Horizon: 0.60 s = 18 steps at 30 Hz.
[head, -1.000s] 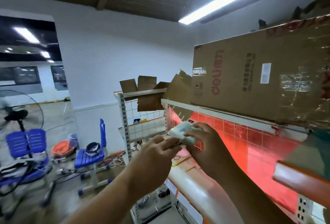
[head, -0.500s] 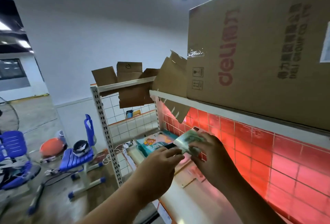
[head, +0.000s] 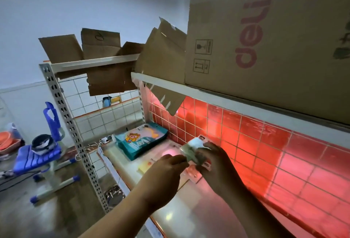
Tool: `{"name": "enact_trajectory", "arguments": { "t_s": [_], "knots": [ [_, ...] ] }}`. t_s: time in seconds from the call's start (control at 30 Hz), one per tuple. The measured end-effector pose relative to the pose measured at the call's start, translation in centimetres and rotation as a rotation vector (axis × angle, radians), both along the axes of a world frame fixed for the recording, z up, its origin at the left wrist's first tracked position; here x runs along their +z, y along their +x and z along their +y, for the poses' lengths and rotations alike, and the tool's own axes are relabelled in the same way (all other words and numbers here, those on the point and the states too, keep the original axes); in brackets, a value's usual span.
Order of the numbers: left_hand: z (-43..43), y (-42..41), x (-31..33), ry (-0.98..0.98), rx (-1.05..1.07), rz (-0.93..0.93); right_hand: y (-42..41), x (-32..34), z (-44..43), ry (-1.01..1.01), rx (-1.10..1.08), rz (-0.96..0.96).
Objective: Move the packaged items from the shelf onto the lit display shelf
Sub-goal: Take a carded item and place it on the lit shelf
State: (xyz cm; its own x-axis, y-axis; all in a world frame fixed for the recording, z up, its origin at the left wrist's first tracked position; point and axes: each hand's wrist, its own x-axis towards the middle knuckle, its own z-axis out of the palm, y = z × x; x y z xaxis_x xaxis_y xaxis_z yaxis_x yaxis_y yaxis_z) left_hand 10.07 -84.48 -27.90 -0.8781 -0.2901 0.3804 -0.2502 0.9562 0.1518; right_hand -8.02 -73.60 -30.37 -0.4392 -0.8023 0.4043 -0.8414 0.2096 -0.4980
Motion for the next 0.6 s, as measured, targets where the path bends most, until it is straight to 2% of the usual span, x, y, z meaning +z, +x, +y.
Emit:
{"name": "enact_trajectory", "arguments": {
  "t_s": [0.1, 0.2, 0.3, 0.43, 0.5, 0.6],
  "knots": [
    [-1.5, -0.7, -3.4, 0.066, -0.021, -0.027, 0.4, -3.2, -0.9, -0.014, 0.019, -0.051],
    [-3.5, -1.2, -6.9, 0.134, -0.092, -0.033, 0.7, -5.7, -2.4, 0.055, -0.035, -0.072],
    [-5.9, -2.5, -9.8, 0.252, -0.149, -0.066, 0.3, -7.3, -4.2, 0.112, 0.003, -0.052],
    [-9.0, -5.0, -14.2, 0.193, -0.178, -0.139, -0.6, -9.6, -6.3, 0.177, -0.019, -0.024],
    [-9.6, -5.5, -15.6, 0.189, -0.204, -0.085, -0.9, -11.0, -6.7, 0.143, -0.057, -0.12],
    [-9.2, -6.1, -16.2, 0.204, -0.202, 0.065, -0.4, -11.5, -6.8, 0.159, -0.095, -0.066]
  ]
}}
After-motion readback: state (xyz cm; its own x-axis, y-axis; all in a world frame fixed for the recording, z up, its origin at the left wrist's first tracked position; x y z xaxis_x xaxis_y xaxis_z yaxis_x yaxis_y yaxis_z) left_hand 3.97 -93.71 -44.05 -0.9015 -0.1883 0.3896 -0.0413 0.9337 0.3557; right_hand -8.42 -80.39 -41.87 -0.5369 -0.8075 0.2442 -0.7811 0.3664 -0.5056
